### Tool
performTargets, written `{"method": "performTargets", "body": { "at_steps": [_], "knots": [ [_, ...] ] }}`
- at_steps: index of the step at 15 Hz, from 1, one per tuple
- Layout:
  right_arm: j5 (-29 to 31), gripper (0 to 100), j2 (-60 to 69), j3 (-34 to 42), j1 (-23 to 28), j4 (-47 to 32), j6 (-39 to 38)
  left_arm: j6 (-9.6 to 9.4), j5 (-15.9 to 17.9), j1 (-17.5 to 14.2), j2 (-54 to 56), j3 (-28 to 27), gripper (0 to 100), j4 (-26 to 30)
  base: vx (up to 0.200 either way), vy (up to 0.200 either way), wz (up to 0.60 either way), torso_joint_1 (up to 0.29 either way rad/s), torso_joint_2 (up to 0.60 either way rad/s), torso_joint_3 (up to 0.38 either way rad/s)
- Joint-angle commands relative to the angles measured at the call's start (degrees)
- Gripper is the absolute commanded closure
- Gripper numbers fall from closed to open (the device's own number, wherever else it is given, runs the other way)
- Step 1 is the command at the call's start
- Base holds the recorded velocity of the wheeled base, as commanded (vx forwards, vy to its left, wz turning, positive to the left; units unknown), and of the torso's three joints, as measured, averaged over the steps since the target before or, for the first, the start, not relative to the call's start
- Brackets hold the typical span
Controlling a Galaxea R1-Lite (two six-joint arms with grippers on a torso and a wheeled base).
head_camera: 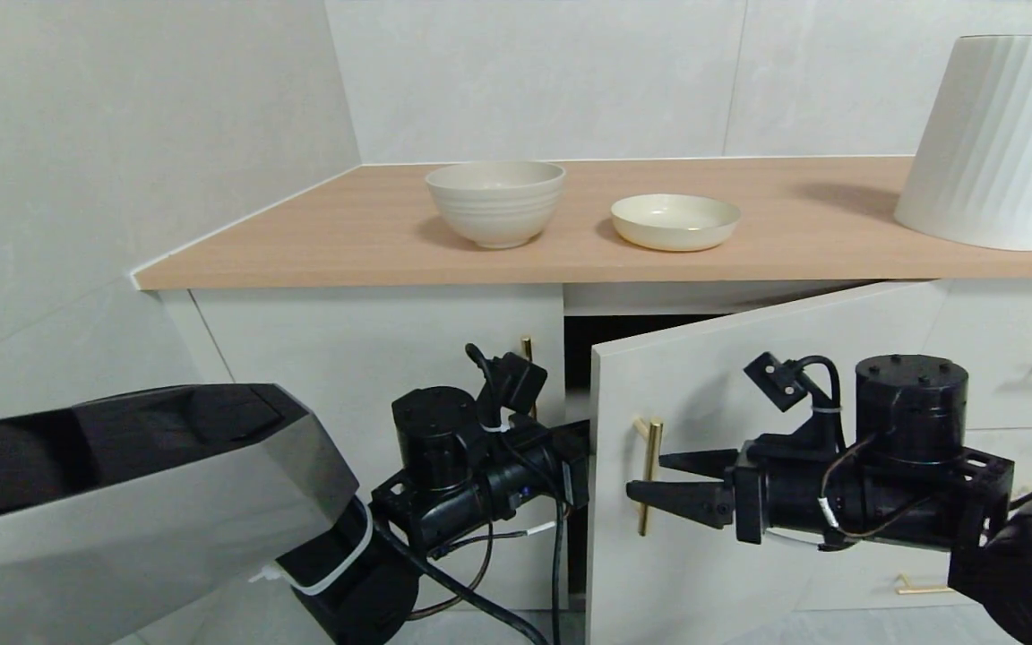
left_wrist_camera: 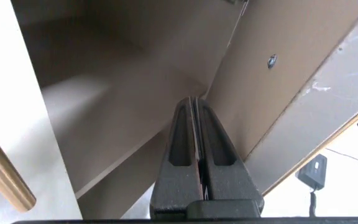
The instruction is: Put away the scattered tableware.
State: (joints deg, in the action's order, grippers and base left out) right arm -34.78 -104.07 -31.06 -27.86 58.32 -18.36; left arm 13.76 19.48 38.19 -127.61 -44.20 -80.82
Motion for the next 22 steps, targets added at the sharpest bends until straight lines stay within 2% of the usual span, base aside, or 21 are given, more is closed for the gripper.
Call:
{"method": "performTargets", "body": {
  "at_steps": [1, 5, 8, 12, 17, 22],
  "knots": [
    [0.3, 0, 5.8, 6.2, 3.7, 0.3, 0.5, 0.04, 0.3, 0.0, 0.2, 0.0, 100, 0.0, 0.000, 0.000, 0.00, 0.000, 0.00, 0.000],
    [0.3, 0, 11.4, 15.2, 4.4, 0.3, 2.4, 0.04, 0.2, 0.3, 0.3, 0.1, 100, 0.0, 0.000, 0.000, 0.00, 0.000, 0.00, 0.000],
    [0.2, 0, 16.1, 20.3, 4.4, 0.3, 2.4, 1.53, 0.0, 1.3, 1.0, -0.1, 100, 0.1, 0.000, 0.000, 0.00, 0.000, 0.00, 0.000],
    [0.3, 0, 17.3, 20.7, 4.7, 0.2, 2.4, 1.53, -0.1, 1.7, 1.5, 0.3, 100, 0.4, 0.000, 0.000, 0.00, 0.000, 0.00, 0.000],
    [0.3, 0, 17.1, 20.8, 4.7, 0.2, 2.5, 1.53, -0.1, 2.0, 1.3, -0.3, 100, 1.0, -0.200, 0.000, 0.00, 0.002, 0.00, 0.008],
    [0.3, 0, 17.4, 21.0, 4.6, 0.3, 2.5, 1.71, 0.0, 2.1, -0.3, -5.3, 100, 6.8, -0.040, 0.000, 0.00, -0.001, 0.00, 0.000]
  ]
}}
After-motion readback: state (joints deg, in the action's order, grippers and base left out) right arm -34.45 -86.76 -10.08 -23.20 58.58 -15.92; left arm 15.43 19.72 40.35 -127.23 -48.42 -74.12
